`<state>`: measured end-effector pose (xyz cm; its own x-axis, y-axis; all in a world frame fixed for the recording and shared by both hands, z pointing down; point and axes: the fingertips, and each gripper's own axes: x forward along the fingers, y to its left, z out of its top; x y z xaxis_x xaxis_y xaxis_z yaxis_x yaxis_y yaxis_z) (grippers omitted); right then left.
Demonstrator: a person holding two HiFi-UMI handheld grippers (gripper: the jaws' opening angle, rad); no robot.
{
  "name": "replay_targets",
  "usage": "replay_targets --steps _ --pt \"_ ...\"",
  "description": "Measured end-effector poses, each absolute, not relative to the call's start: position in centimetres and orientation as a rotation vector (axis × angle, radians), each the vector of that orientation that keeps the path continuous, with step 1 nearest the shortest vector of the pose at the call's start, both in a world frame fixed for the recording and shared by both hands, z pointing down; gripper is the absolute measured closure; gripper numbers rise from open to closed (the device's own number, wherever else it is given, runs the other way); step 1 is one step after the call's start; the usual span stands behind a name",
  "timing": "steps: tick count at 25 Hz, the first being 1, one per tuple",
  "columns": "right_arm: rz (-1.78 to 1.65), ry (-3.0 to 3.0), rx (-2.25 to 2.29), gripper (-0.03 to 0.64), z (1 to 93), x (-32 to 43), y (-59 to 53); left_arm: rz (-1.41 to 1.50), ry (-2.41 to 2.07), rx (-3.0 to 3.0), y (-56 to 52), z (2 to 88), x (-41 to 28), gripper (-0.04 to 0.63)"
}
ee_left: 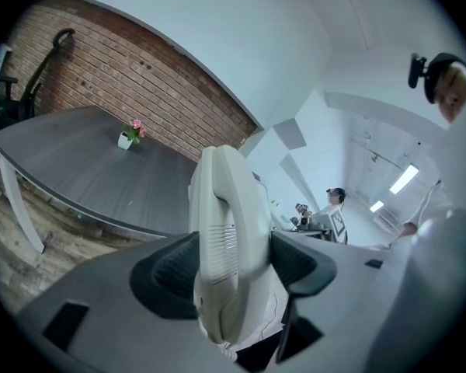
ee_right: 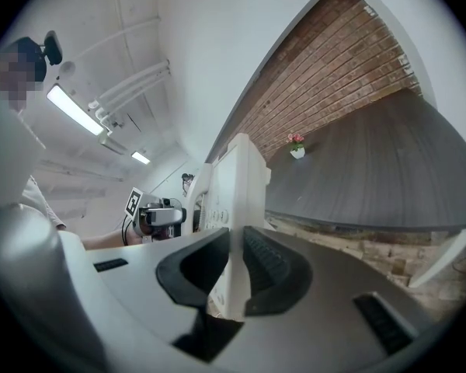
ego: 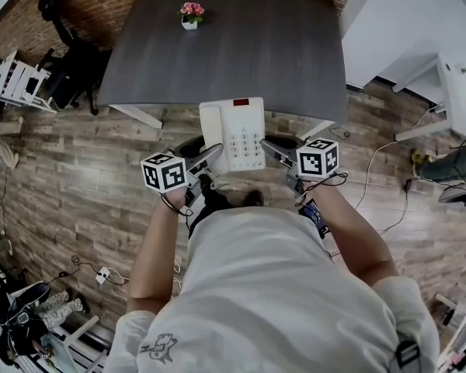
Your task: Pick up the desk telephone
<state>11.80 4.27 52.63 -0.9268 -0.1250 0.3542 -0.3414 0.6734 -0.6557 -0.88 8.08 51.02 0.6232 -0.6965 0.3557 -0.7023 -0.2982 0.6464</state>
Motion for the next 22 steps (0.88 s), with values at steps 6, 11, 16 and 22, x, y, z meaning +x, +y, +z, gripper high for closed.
replay_targets --steps 6,11,16,22 --pt "1.112 -2.609 0.385 0.552 52.8 12.0 5.0 0.003 -1.109 2.024 8.7 51.1 -0.8 0.295" --pt "1.123 -2.623 0.387 0.552 52.9 12.7 6.6 0.029 -1.118 2.038 10.1 50.8 0.0 0.295" --pt "1.14 -2.625 0.388 0.551 53.1 12.1 6.8 0.029 -1.125 2.025 10.6 51.1 -0.6 0.295" --pt "1.147 -2.616 0.356 0.552 53.5 11.6 7.2 0.023 -1.143 2.007 11.1 51.4 -1.1 0.296"
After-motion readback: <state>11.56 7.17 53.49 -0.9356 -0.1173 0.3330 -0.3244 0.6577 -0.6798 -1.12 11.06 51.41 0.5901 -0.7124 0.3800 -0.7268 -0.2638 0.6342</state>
